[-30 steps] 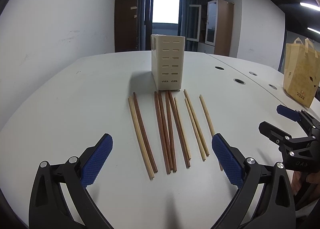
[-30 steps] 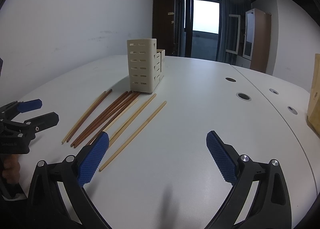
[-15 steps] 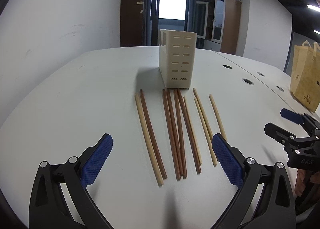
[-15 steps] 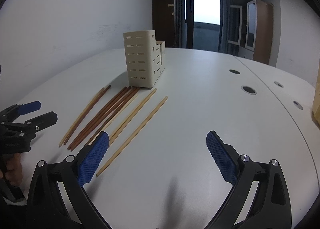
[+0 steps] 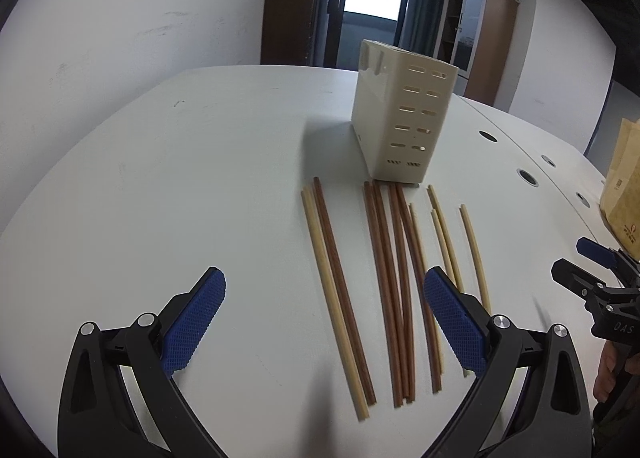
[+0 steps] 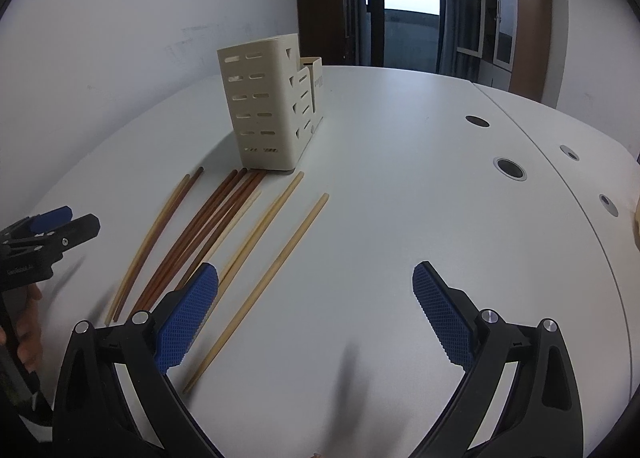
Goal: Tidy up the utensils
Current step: 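Lower the right tool to a light bamboo chopstick and close on it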
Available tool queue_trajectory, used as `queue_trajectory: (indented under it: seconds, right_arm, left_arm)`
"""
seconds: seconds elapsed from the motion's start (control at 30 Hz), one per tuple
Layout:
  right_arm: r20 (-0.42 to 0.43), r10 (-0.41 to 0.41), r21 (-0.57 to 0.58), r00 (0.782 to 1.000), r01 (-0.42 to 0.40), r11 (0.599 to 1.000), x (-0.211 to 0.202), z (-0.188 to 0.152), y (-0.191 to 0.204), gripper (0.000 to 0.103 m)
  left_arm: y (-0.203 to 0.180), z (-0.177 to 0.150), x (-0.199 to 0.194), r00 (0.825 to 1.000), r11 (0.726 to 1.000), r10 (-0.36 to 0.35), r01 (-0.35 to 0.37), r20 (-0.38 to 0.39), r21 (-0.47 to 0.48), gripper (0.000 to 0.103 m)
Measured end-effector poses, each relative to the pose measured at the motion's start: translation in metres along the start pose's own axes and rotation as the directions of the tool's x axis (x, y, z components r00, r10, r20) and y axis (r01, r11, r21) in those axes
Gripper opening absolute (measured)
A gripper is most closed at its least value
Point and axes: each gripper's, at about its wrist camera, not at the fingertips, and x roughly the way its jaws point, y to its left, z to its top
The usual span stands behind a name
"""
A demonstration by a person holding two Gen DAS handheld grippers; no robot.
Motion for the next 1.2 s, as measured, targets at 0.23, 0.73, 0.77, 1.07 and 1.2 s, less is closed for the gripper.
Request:
queue_trajectory:
  seconds: [0.23,0.73,0.77,1.07,1.2]
  right_arm:
    - [-0.076,0.010,0.022,0.997,-0.008,1.000,0.025,0.022,-0.008,0.099]
    - [-0.236,0.026,0.049,0.971,-0.015,0.999,0.073,0.049,-0.018,0.099]
    - [-0.245,0.025,0.050,0.969,-0.013,0.999,0.076,0.051,-0.017,0.099]
    - [-0.342,0.005,0.067,0.940,0.019,0.998,0.109,0.066,-0.024,0.099]
    - [-0.367,0.005,0.079,0.930,0.026,0.997,0.123,0.069,-0.025,0.097]
  left_arm:
    - [0.007,0.025,0.020,0.998,1.000,0.006,-0.004,-0.057,0.024,0.097]
    - [0.017,0.061,0.066,0.983,0.999,0.021,-0.014,-0.181,0.041,0.096]
    - [0.019,0.063,0.070,0.981,0.999,0.019,-0.012,-0.193,0.035,0.096]
    - [0.030,0.083,0.104,0.956,1.000,0.021,-0.016,-0.293,0.019,0.089]
    - [0.036,0.086,0.118,0.942,1.000,0.014,-0.017,-0.335,-0.005,0.082]
